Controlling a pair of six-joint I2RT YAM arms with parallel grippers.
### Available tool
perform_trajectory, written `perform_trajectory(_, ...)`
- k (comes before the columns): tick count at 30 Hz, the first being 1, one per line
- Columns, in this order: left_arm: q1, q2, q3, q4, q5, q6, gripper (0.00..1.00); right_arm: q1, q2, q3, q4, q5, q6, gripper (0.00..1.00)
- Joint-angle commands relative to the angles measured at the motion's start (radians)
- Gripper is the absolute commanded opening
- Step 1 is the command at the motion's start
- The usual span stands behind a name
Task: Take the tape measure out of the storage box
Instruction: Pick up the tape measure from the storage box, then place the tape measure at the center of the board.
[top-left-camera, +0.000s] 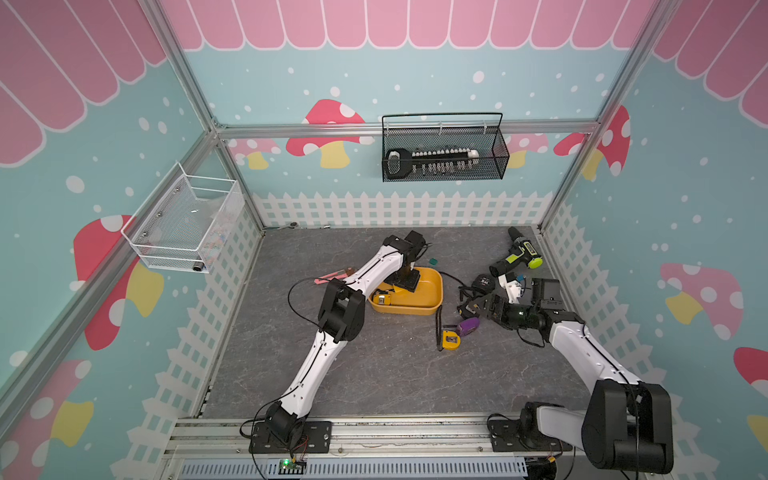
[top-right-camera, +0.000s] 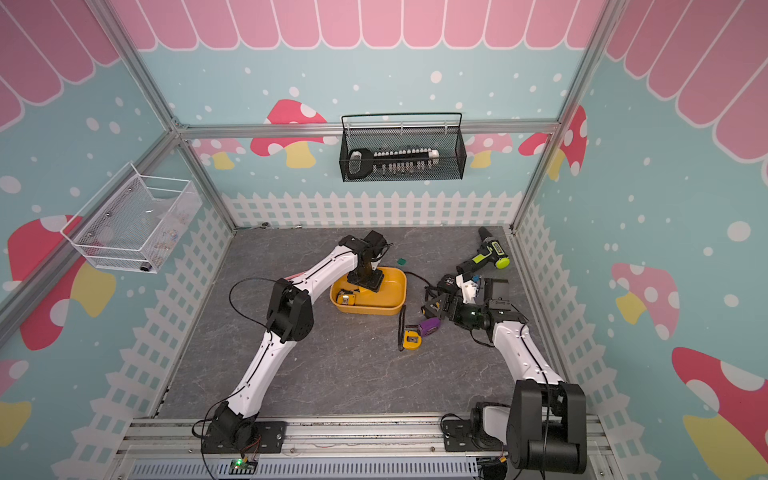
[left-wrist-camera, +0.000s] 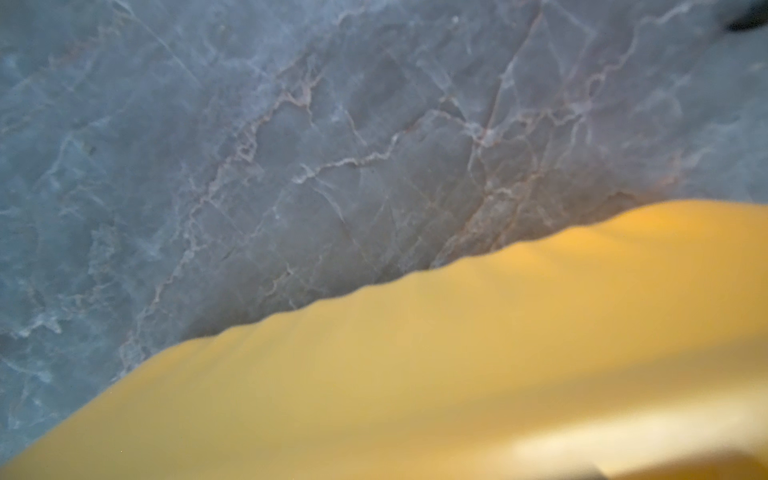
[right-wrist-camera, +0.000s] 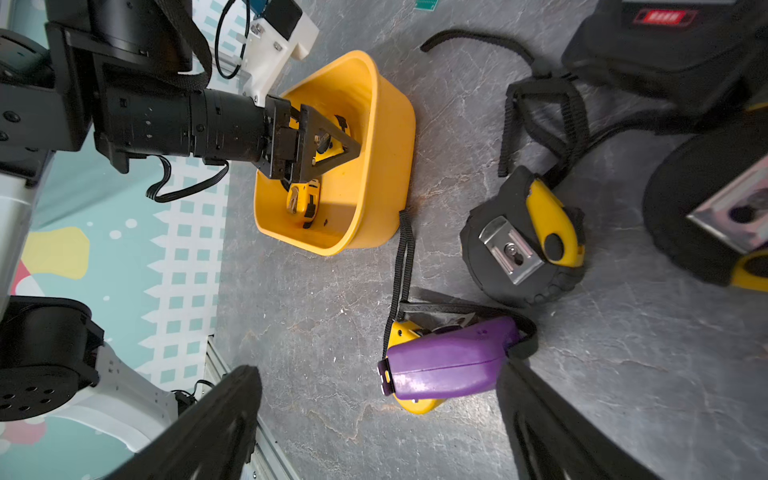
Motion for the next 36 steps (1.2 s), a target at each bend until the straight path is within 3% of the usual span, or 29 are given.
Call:
perform_trajectory(1, -0.002, -0.101, -0.019, -0.011, 0.057, -0.051, 0.46, 0.082, 0.0, -0.003, 0.077, -0.045, 0.011, 0.94)
perform_trajectory(5, 0.028, -0.204, -0.074, 0.03, 0.158, -0.188, 0.45, 0.232, 0.017, 0.016, 0.182, 0.032, 0.019, 0.94)
perform_trajectory(9, 0.047, -0.307, -0.186, 0.138, 0.287, -0.295, 0.45, 0.285, 0.094, -0.015, 0.505, 0.077, 0.155, 0.94)
perform_trajectory(14, 0.047, -0.368, -0.262, 0.196, 0.411, -0.369, 0.46, 0.354, 0.275, 0.091, 0.729, 0.128, 0.219, 0.94)
perform_trajectory(25, 0.045, -0.44, -0.359, 0.263, 0.475, -0.421, 0.49, 0.465, 0.554, 0.267, 1.041, 0.206, 0.346, 0.9)
perform_trajectory(27, 0.045, -0.444, -0.359, 0.267, 0.483, -0.427, 0.49, 0.479, 0.571, 0.282, 1.029, 0.238, 0.337, 0.85)
perform_trajectory(31, 0.045, -0.445, -0.356, 0.275, 0.521, -0.435, 0.5, 0.496, 0.578, 0.26, 1.104, 0.306, 0.346, 0.63)
perform_trajectory(36, 0.045, -0.442, -0.361, 0.277, 0.548, -0.43, 0.53, 0.5, 0.564, 0.225, 1.168, 0.391, 0.36, 0.27)
